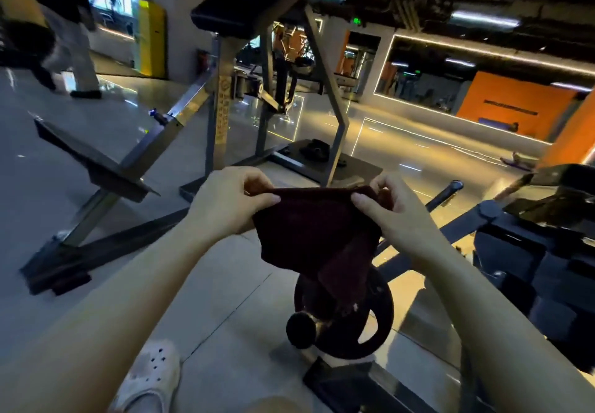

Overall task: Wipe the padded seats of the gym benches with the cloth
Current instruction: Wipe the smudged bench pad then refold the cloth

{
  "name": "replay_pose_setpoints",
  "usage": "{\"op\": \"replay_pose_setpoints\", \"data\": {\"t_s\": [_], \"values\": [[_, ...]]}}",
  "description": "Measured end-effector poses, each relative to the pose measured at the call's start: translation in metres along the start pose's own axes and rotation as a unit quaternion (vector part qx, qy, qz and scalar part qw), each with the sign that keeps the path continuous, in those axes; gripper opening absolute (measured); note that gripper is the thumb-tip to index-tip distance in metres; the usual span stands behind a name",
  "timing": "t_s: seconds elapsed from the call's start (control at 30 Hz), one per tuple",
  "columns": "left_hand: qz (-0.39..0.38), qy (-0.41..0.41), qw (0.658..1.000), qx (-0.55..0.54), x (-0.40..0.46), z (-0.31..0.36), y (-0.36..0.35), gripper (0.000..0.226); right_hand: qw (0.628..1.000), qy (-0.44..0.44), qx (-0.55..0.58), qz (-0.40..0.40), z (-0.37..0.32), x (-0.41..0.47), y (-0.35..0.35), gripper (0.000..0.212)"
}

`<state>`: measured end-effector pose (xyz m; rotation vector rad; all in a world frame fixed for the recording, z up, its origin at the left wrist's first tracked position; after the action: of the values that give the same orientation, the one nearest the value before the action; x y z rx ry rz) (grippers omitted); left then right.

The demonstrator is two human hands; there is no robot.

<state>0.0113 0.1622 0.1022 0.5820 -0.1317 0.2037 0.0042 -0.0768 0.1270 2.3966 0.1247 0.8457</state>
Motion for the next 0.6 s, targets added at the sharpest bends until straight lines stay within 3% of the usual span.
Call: {"op": "replay_pose_setpoints", "data": {"t_s": [0.1, 0.2, 0.27, 0.43, 0.6], "values": [[0.056, 0.001, 0.998, 0.033, 0.013, -0.013, 0.02, 0.008, 1.0, 0.003, -0.001, 0.001, -0.002, 0.017, -0.011, 0.025], [0.06, 0.017, 0.998, 0.026, 0.029, -0.024, 0.031, 0.003, 1.0, 0.0, -0.023, -0.012, 0.0, 0.025, -0.016, 0.018], [0.044, 0.012, 0.998, 0.033, 0.039, -0.022, 0.033, 0.005, 0.997, 0.003, -0.069, -0.033, 0.005, 0.025, -0.02, 0.006], [-0.021, -0.049, 0.994, 0.092, 0.067, -0.009, 0.02, 0.009, 0.961, -0.016, -0.262, -0.088, 0.026, 0.034, -0.022, 0.023], [-0.032, -0.091, 0.989, 0.115, 0.116, 0.001, 0.001, 0.011, 0.954, -0.058, -0.291, -0.043, 0.05, 0.053, -0.014, 0.007]]}}
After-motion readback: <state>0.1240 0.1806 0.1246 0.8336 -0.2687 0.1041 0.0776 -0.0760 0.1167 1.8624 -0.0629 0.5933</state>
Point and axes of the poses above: each hand's wrist, its own x-axis towards the middle knuckle, its own y-axis out of the back of the hand, z = x × y, the point moved 4 cm from there along x, towards the middle knuckle, and after that the axes turned 15 degrees about y, right-handed, at the moved point
